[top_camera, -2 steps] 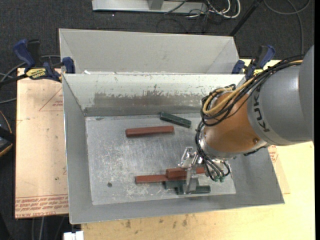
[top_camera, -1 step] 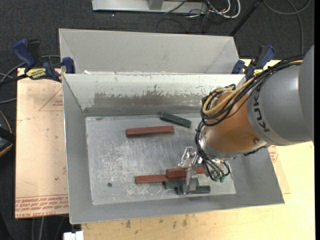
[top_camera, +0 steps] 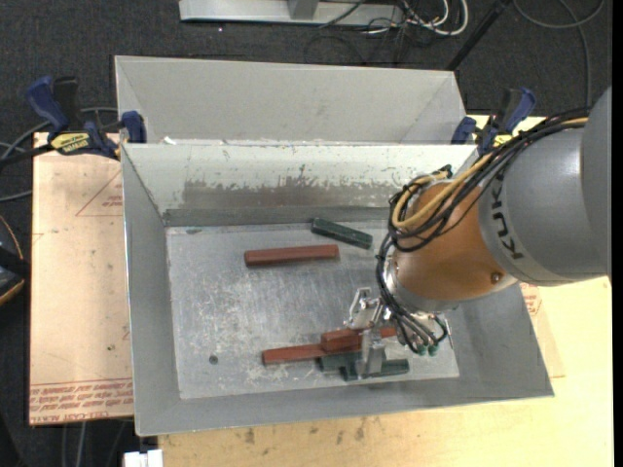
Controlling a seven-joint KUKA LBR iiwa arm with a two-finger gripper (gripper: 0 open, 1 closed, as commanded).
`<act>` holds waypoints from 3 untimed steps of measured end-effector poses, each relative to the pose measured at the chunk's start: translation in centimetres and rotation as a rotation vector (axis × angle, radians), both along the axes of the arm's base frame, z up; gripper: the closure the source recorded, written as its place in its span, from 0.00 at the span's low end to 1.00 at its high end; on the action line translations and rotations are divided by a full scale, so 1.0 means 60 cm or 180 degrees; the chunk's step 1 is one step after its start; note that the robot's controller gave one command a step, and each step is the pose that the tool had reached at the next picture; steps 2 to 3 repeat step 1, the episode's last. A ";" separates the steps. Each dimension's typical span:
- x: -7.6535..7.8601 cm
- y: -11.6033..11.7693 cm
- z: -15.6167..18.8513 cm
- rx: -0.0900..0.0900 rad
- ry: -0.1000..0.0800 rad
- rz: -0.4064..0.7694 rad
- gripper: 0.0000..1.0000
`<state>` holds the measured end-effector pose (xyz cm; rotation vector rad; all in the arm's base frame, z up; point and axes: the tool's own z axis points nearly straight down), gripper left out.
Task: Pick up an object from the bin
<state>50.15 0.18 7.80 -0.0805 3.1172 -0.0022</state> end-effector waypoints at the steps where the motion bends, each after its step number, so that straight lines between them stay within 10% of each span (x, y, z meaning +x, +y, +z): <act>1: 0.012 0.008 0.332 -0.0002 0.0077 0.0740 1.00; 3: 0.012 0.008 0.332 -0.0002 0.0077 0.0740 1.00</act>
Offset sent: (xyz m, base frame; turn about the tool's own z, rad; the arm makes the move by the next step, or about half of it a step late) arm 0.0000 0.0000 0.0000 0.0000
